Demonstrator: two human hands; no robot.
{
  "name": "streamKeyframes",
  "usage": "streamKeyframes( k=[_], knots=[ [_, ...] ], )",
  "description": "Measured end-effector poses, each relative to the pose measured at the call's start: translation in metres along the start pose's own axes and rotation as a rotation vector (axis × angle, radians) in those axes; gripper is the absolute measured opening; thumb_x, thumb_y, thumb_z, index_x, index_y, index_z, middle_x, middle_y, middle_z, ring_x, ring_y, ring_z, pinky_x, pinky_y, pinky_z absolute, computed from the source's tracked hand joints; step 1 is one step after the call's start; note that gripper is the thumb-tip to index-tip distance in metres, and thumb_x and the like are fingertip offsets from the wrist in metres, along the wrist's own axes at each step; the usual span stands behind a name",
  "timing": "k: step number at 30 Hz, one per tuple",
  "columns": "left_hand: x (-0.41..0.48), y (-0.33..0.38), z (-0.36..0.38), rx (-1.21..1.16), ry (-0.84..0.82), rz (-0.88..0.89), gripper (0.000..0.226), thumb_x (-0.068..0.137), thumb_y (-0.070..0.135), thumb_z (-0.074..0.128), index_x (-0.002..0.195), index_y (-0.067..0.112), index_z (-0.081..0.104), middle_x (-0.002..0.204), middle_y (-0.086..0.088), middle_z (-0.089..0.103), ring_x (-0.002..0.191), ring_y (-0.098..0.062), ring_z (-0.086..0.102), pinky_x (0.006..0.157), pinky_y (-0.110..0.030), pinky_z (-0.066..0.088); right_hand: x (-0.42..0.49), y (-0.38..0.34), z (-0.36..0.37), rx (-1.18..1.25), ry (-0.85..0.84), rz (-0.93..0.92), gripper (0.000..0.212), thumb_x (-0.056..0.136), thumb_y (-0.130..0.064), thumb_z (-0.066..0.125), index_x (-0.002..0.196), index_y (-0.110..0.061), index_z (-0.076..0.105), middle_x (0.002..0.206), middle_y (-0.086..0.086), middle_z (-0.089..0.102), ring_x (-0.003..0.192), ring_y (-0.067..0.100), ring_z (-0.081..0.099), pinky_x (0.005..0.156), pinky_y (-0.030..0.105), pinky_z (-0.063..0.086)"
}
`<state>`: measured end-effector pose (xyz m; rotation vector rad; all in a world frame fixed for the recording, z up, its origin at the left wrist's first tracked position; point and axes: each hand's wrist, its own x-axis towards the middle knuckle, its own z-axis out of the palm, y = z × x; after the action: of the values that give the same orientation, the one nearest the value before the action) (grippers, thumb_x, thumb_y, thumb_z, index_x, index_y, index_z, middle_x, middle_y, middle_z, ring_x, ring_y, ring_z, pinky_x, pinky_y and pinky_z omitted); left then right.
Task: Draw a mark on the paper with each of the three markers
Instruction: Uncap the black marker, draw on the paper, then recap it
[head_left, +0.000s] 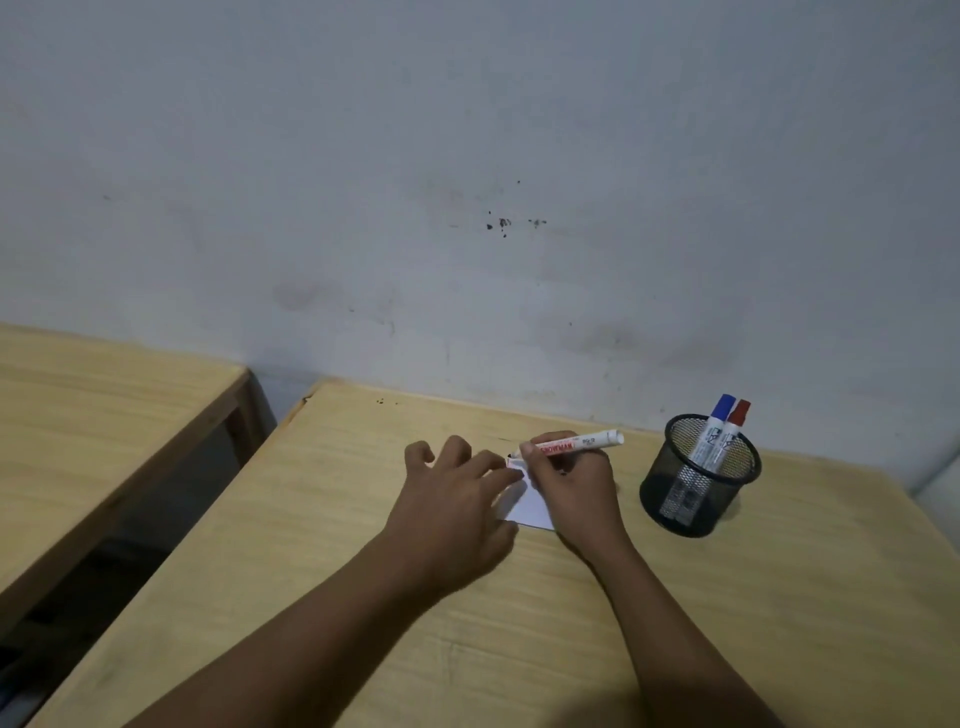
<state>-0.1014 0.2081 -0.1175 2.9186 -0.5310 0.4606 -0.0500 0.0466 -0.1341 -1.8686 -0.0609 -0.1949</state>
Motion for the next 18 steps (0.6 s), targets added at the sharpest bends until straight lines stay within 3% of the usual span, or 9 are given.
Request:
streamKeyframes(
  k=[5,11,15,18],
  knots=[
    [-0.012,0.0,0.013,-0.009,-0.093,-0.004,0.04,0.091,0.05,0.034,0.118,0.032,0.058,0.135,0.017,0.056,0.109,-0.021,0.048,0.078,-0.041,0.029,0.003,0.002,-0.002,-0.003,0.028,0.014,0.015,0.092,-0.032,0.071,0.085,-0.019,0.075,0.065,-0.009,0.072,0.061,0.003,0.067,0.065,0.029,0.057],
    [-0.018,0.001,0.015,-0.041,-0.193,-0.006,0.049,0.094,0.055,0.028,0.135,0.031,0.04,0.153,0.016,0.036,0.126,-0.022,0.035,0.094,-0.053,0.03,0.006,0.004,0.004,-0.14,0.049,0.004,0.024,0.091,-0.039,0.07,0.088,-0.017,0.078,0.074,-0.006,0.074,0.071,0.007,0.068,0.064,0.026,0.051],
    [-0.022,0.002,0.013,-0.078,-0.311,-0.03,0.06,0.099,0.056,0.027,0.153,0.03,0.022,0.165,0.012,0.017,0.144,-0.026,0.017,0.108,-0.072,0.014,0.007,0.002,0.003,-0.128,0.042,0.004,0.025,0.093,-0.038,0.068,0.083,-0.017,0.077,0.068,-0.009,0.069,0.064,0.004,0.063,0.06,0.021,0.043],
    [-0.021,0.001,0.014,-0.095,-0.358,-0.037,0.064,0.1,0.056,0.025,0.157,0.029,0.013,0.167,0.013,0.009,0.15,-0.027,0.005,0.109,-0.077,0.004,0.008,0.002,0.003,-0.127,0.045,0.011,0.023,0.093,-0.038,0.068,0.078,-0.021,0.074,0.067,-0.009,0.069,0.062,0.004,0.062,0.059,0.022,0.044]
  ],
)
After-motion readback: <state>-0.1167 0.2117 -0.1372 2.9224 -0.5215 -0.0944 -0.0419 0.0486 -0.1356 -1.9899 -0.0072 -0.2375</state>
